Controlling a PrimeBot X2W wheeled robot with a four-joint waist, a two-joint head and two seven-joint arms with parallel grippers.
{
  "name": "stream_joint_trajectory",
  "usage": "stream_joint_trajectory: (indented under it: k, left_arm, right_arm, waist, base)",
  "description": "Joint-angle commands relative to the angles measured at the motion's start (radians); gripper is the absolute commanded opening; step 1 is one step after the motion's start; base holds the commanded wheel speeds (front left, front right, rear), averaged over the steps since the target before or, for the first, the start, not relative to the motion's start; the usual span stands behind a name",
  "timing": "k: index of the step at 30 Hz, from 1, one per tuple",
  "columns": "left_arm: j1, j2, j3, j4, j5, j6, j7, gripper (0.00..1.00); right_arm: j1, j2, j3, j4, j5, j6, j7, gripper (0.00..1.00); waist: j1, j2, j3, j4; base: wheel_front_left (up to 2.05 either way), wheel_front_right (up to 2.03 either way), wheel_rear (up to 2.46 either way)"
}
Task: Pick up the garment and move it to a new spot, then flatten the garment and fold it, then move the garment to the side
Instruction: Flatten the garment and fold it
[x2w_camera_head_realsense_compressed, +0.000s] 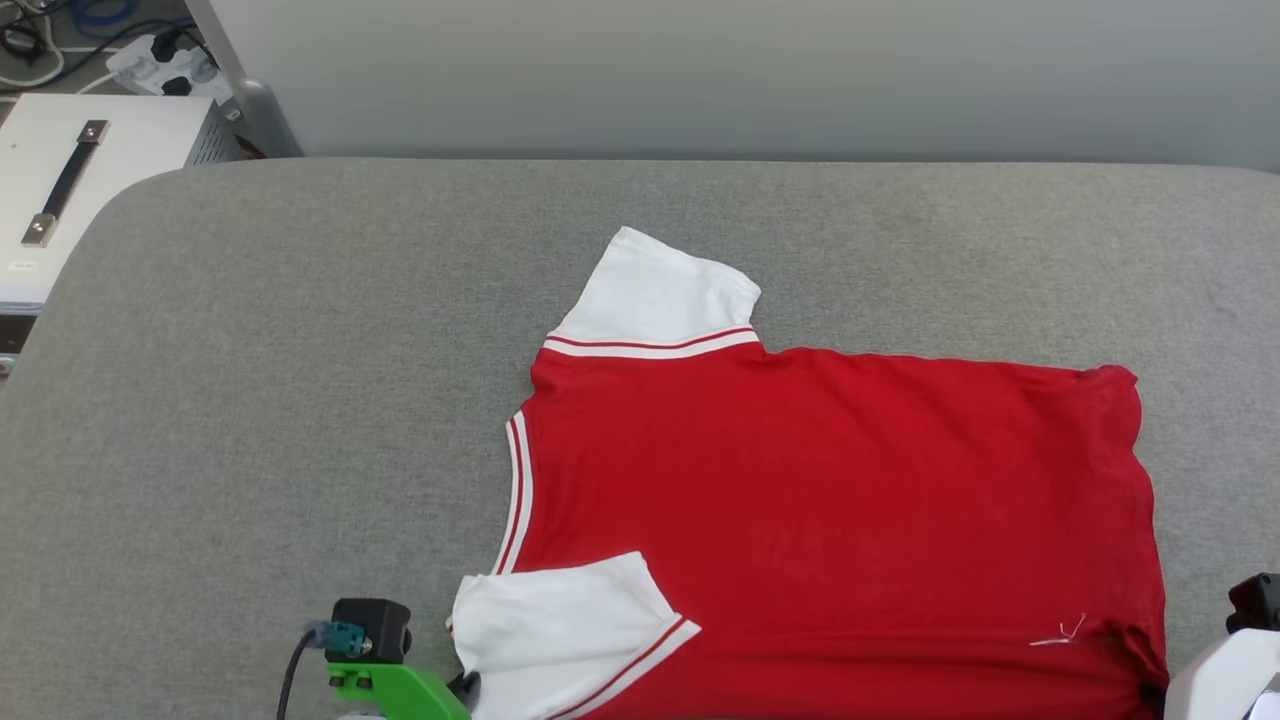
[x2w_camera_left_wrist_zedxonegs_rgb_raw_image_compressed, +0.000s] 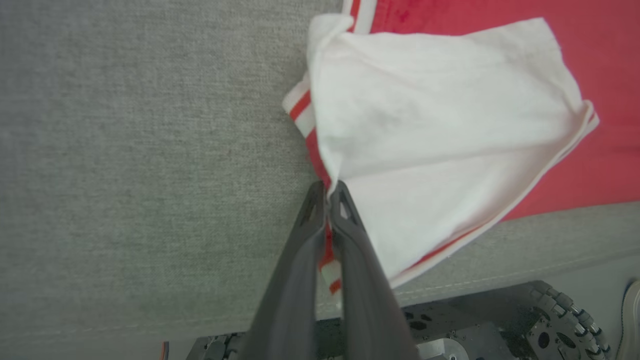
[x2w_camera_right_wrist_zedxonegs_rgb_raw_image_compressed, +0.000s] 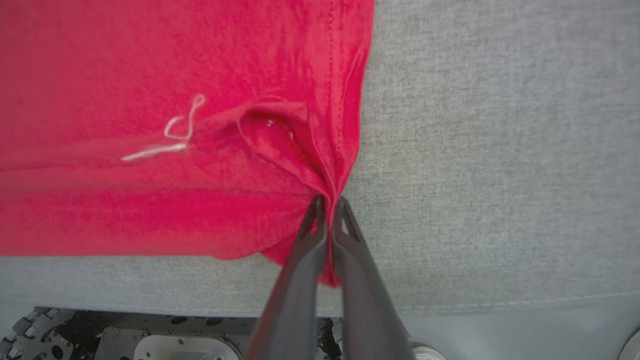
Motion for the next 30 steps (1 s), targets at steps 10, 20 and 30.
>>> stream_joint_trajectory:
  k: [10,20,30]
  left_arm:
    - [-0.048,-0.032,-0.017,0.098,0.014,-0.032,-0.024,1.00]
    - [-0.084,-0.035,0.033,0.072,0.073,-0.036,-0.208,1.00]
    - [-0.082,-0.055,0.075,0.032,0.141,-0.063,-0.446,1.00]
  right_arm:
    - [-0.040,-0.018,0.045,0.056,-0.011,-0.001,-0.054,1.00]
    - [-0.056,-0.051,0.063,-0.020,0.027,-0.001,-0.237,1.00]
    - [-0.044,-0.064,0.083,-0.151,-0.008,-0.001,-0.549,1.00]
  waist:
    - [0.0000,0.0000,0.005,-0.007]
    - [0.0000,0.0000,-0.056,-0.014]
    - [0.0000,0.0000,-0.088,-0.028]
  base:
    - [0.00,0.00,0.00]
    - [0.00,0.00,0.00]
    - [0.00,0.00,0.00]
